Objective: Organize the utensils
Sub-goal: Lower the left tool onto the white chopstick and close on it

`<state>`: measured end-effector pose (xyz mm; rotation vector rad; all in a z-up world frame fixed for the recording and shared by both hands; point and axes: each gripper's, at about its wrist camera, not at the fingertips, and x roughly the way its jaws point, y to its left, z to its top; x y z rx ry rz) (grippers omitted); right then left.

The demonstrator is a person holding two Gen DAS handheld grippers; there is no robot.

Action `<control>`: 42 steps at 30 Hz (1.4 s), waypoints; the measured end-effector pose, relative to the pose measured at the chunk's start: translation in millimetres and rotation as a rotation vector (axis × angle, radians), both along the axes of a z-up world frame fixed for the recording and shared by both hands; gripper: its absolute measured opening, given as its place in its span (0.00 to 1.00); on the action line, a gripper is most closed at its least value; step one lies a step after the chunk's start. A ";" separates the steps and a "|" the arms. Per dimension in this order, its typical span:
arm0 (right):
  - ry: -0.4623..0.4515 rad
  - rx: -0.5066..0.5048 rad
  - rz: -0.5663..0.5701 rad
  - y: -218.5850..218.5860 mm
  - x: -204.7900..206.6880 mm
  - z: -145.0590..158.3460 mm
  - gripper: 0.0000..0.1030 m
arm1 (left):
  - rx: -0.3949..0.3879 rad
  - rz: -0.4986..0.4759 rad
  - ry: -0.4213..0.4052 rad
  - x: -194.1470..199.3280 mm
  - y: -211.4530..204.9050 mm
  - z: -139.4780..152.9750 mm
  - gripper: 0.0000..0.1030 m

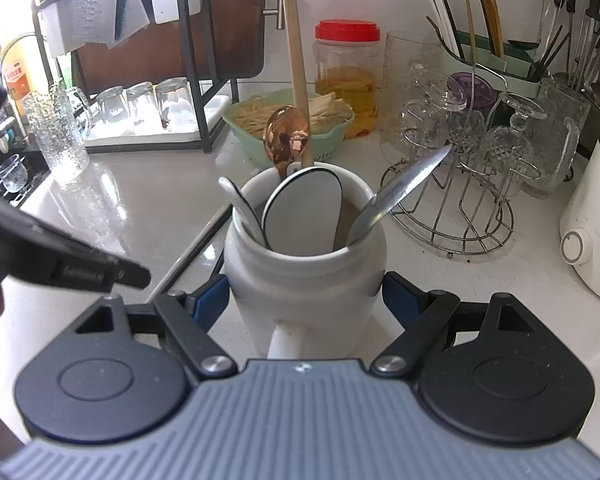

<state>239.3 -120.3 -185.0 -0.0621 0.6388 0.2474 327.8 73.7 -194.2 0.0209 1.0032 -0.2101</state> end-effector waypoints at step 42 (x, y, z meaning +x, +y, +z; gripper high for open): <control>0.013 -0.003 -0.018 3.4 4.1 -0.4 0.83 | 0.049 -0.070 -0.023 40.6 -0.2 -12.2 0.00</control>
